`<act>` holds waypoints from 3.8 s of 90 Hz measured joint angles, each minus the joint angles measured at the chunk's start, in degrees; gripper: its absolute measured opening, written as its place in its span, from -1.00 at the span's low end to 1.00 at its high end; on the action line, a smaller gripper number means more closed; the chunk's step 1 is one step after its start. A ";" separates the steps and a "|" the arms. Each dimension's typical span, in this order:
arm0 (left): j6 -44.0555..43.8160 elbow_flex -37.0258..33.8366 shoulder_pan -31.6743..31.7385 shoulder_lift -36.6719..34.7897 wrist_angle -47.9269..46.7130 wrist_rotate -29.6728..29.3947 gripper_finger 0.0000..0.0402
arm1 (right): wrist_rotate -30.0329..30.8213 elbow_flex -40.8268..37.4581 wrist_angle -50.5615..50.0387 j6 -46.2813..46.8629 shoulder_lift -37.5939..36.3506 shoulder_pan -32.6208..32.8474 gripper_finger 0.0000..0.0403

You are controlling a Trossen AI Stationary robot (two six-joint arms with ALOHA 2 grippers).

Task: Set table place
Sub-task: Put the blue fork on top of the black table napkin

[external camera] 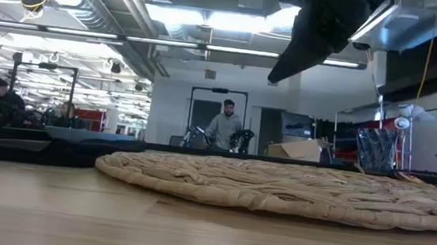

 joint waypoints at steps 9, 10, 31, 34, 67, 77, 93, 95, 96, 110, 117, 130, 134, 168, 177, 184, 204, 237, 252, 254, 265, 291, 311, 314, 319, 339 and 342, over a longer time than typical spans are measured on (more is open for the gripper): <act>0.27 0.86 -0.08 -0.69 -0.22 -2.04 -1.00 | 0.02 0.00 -0.35 0.00 0.00 -0.12 -1.00; 0.36 1.08 -0.07 -0.79 -0.23 -2.43 -1.00 | 0.01 0.00 -0.35 -0.01 0.00 -0.22 -1.00; 1.11 5.50 0.14 -3.90 -0.98 -6.63 -1.00 | -0.39 -0.02 -0.35 -0.37 0.01 -0.45 -1.00; 1.13 5.87 0.18 -4.14 -1.11 -6.62 -1.00 | -0.39 -0.02 -0.33 -0.40 0.00 -0.45 -1.00; 11.94 6.32 0.29 -4.06 3.24 -10.53 -0.95 | -1.48 -0.02 -0.37 -0.99 0.02 -0.74 -1.00; 12.31 6.32 0.25 -3.88 2.86 -10.40 -0.87 | -1.51 -0.02 -0.40 -1.01 0.02 -0.73 -1.00; 10.71 6.32 0.25 -3.89 2.16 -10.28 -0.71 | -1.51 -0.02 -0.40 -0.98 0.02 -0.71 -1.00; 10.69 6.32 0.25 -3.88 2.08 -10.27 -0.70 | -1.51 -0.02 -0.40 -0.96 0.02 -0.71 -1.00; 10.69 6.32 0.25 -3.88 2.07 -10.26 -0.69 | -1.51 -0.02 -0.40 -0.96 0.02 -0.71 -1.00; 10.93 6.28 0.23 -3.90 1.30 -10.11 -0.60 | -1.51 -0.02 -0.40 -0.92 0.02 -0.71 -1.00; 10.88 5.99 0.03 -3.88 1.17 -10.08 -0.58 | -1.51 -0.02 -0.39 -0.90 0.02 -0.71 -1.00; 11.21 5.97 0.03 -3.09 1.55 -10.08 -0.57 | -1.48 -0.02 -0.42 -0.87 0.02 -0.71 -1.00; 11.22 5.97 0.03 -2.67 1.92 -10.05 -0.57 | -1.48 -0.02 -0.40 -0.85 0.02 -0.71 -1.00; 12.40 6.02 0.03 1.18 5.19 -8.57 -0.57 | -1.46 -0.02 -1.19 -0.85 0.02 -0.71 -1.00; 12.31 6.08 0.06 1.39 5.63 -7.88 -0.59 | -1.43 -0.02 -1.56 -0.85 0.02 -0.71 -1.00; 11.71 6.05 0.08 1.33 6.12 -7.75 -0.66 | -1.38 -0.02 -1.56 -0.85 0.02 -0.71 -1.00; 10.73 6.00 0.09 1.12 8.24 -6.88 -0.96 | -1.32 -0.02 -1.56 -0.85 0.02 -0.71 -1.00; 9.50 8.11 0.32 0.17 9.40 -6.68 -1.00 | -1.22 -0.02 -1.56 -0.87 0.02 -0.71 -1.00; 9.08 8.37 2.39 -2.39 8.83 -7.03 -1.00 | -1.20 -0.02 -1.29 -0.91 0.02 -0.71 -1.00; 9.21 8.37 2.85 -2.85 8.54 -7.25 -1.00 | -1.20 -0.02 -1.29 -0.92 0.02 -0.71 -1.00; 9.64 8.37 5.79 -5.16 5.36 -9.97 -1.00 | -1.20 -0.02 -1.27 -0.92 0.02 -0.71 -1.00; 20.06 8.44 17.62 -8.36 1.54 -14.86 -1.00 | -1.20 -0.02 -1.23 -0.90 0.02 -0.71 -1.00; 32.32 8.44 28.82 -8.36 2.32 -17.78 -1.00 | -1.22 -0.02 -1.25 -0.71 0.02 -0.71 -1.00; 34.15 8.44 30.46 -8.36 2.92 -17.82 -1.00 | -1.22 -0.02 -1.23 -0.57 0.04 -0.71 -1.00; 36.95 8.44 32.97 -8.36 4.41 -18.21 -1.00 | -1.22 -0.02 -1.29 -0.55 0.02 -0.71 -1.00; 41.98 8.44 39.16 -8.36 9.35 -19.33 -1.00 | -1.40 -0.02 -1.71 -0.42 0.04 -0.71 -1.00; 42.25 8.44 39.47 -8.36 9.96 -19.33 -1.00 | -1.40 -0.02 -1.82 -0.39 0.04 -0.71 -1.00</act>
